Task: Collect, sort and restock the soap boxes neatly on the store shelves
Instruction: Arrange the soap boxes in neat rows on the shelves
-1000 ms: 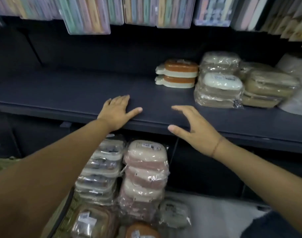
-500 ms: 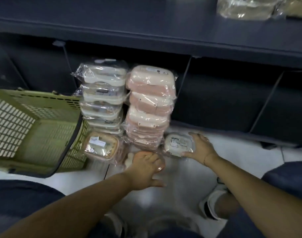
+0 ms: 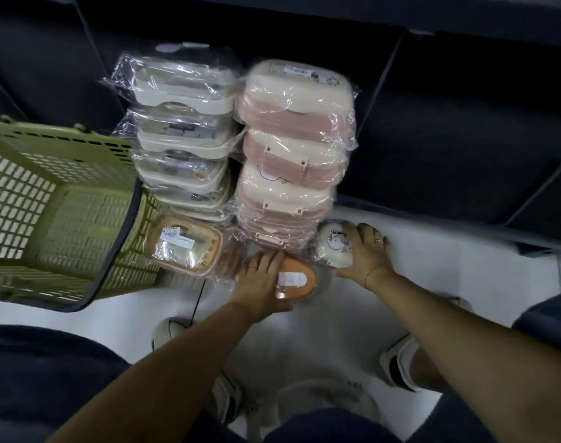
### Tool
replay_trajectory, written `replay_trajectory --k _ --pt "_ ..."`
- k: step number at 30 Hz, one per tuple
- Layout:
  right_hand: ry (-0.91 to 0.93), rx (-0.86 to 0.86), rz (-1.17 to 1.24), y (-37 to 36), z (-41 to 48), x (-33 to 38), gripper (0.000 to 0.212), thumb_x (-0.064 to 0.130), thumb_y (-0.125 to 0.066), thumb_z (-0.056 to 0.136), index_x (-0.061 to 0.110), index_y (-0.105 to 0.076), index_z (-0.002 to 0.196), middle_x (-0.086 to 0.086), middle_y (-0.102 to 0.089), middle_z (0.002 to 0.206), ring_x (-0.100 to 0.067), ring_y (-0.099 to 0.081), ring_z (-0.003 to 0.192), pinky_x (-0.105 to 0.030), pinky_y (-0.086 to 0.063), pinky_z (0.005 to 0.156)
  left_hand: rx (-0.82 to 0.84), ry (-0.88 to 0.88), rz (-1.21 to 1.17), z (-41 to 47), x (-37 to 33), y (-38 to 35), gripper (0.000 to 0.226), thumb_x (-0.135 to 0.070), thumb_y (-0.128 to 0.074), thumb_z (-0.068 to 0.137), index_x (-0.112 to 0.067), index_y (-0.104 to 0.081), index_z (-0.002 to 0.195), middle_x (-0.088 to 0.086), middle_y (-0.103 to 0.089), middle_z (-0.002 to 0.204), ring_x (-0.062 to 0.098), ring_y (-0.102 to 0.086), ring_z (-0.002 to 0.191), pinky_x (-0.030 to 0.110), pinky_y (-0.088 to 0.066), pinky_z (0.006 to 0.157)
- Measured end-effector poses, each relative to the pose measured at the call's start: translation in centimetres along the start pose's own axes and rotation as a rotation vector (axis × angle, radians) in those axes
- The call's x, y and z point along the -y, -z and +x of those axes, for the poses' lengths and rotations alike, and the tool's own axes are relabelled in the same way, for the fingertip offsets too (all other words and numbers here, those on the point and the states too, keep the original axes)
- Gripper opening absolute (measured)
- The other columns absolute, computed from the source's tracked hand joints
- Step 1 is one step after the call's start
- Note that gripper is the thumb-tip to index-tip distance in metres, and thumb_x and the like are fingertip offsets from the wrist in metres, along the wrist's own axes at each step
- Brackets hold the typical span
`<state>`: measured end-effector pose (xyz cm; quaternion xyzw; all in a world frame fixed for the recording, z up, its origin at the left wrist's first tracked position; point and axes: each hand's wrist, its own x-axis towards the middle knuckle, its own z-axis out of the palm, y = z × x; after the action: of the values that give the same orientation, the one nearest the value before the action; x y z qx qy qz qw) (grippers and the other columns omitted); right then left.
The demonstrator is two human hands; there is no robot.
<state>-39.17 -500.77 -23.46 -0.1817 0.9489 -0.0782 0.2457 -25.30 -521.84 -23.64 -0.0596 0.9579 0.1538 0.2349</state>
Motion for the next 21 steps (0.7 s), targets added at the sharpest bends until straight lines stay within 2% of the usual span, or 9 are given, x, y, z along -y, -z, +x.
replay_trajectory --k 3,7,12,17,19,21 --pt "-0.007 0.017 -0.02 -0.4 0.5 -0.1 0.119 0.058 -0.081 0.062 0.029 -0.01 0.153 -0.008 -0.023 0.146 -0.029 -0.02 0.139 -0.051 -0.012 0.116 0.0 -0.017 -0.016 0.3 0.4 -0.3 0.12 -0.06 -0.079 0.065 -0.02 -0.011 0.155 0.003 -0.022 0.157 0.028 -0.021 0.142 0.044 -0.024 0.116" --pt "0.036 0.047 -0.041 -0.4 0.8 0.0 0.126 0.055 -0.083 0.061 0.025 -0.004 0.154 -0.009 -0.023 0.148 -0.03 -0.023 0.138 -0.047 -0.027 0.112 -0.017 -0.014 0.017 0.2 0.6 0.1 0.116 -0.061 -0.078 0.064 -0.02 -0.018 0.154 0.002 -0.03 0.152 0.028 -0.031 0.135 0.041 -0.031 0.11" --pt "0.046 0.117 -0.128 1.5 0.2 0.0 0.12 0.054 -0.079 0.065 0.024 -0.003 0.154 -0.011 -0.027 0.146 -0.032 -0.028 0.135 -0.042 -0.033 0.105 -0.03 -0.029 0.02 -1.0 -0.2 1.7 0.113 -0.065 -0.075 0.065 -0.022 -0.02 0.153 0.001 -0.036 0.148 0.028 -0.037 0.132 0.04 -0.033 0.106" --pt "0.059 0.285 -0.172 9.0 -2.4 0.7 0.111 0.055 -0.078 0.064 0.03 -0.014 0.152 -0.008 -0.035 0.143 -0.03 -0.035 0.132 -0.038 -0.037 0.106 -0.056 -0.198 0.064 -3.3 -2.3 6.8 0.113 -0.073 -0.069 0.066 -0.023 -0.018 0.154 -0.001 -0.033 0.15 0.024 -0.036 0.134 0.039 -0.025 0.109" --pt "0.113 0.305 -0.237 13.6 -4.0 1.0 0.11 0.057 -0.078 0.062 0.031 -0.017 0.15 -0.006 -0.037 0.139 -0.028 -0.037 0.129 -0.037 -0.037 0.105 -0.071 -0.305 0.081 -4.7 -3.5 9.7 0.113 -0.078 -0.064 0.066 -0.023 -0.019 0.155 -0.002 -0.033 0.15 0.021 -0.034 0.134 0.036 -0.022 0.109" --pt "0.167 0.271 -0.3 18.7 -6.2 1.1 0.111 0.059 -0.077 0.061 0.033 -0.016 0.149 -0.002 -0.038 0.134 -0.025 -0.037 0.126 -0.036 -0.036 0.105 -0.166 -0.435 0.09 -6.1 -4.8 12.8 0.112 -0.082 -0.058 0.065 -0.022 -0.025 0.153 -0.002 -0.04 0.145 0.019 -0.038 0.129 0.034 -0.024 0.106"
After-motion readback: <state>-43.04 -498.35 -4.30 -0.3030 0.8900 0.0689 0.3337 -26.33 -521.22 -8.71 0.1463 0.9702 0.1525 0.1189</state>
